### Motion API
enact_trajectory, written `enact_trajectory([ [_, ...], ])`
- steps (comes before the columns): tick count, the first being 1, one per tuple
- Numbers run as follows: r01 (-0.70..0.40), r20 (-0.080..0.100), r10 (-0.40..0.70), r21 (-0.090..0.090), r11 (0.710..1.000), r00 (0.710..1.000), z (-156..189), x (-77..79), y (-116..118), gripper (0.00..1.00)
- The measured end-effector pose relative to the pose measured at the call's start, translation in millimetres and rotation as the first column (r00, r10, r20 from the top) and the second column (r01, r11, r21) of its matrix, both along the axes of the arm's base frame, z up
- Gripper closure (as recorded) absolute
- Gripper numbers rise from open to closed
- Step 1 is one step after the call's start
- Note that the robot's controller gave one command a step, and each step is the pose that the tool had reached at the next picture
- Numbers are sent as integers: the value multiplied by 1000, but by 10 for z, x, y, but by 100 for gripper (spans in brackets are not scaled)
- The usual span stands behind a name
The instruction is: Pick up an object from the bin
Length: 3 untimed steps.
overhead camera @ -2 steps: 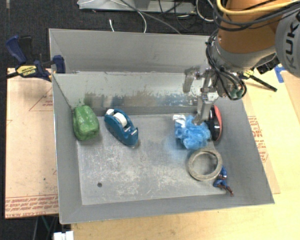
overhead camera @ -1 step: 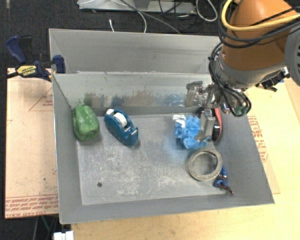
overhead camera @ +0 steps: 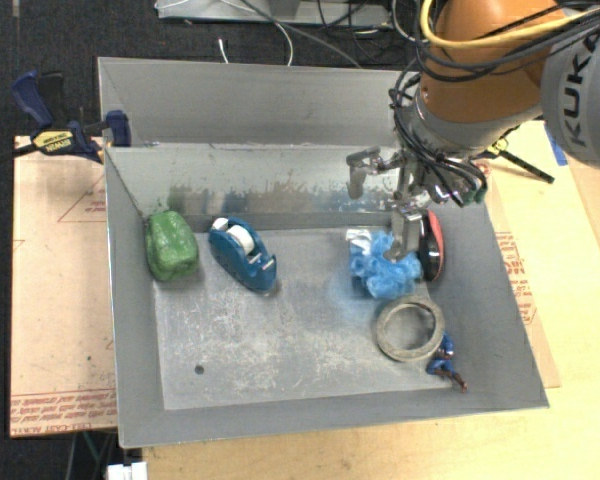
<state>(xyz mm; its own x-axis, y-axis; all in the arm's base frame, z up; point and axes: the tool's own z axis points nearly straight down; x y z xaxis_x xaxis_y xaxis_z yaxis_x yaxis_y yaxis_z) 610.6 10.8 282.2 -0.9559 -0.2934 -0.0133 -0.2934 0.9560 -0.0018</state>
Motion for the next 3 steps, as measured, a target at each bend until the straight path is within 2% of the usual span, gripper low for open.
enact_trajectory([
  [1,287,-21,-287,-2,958,958,-305,-521,-165,0],
  [2,217,-16,-217,-1,976,976,-288,-433,-144,0],
  [3,22,-12,-22,1,1000,1000,-1164,-314,-476,0],
])
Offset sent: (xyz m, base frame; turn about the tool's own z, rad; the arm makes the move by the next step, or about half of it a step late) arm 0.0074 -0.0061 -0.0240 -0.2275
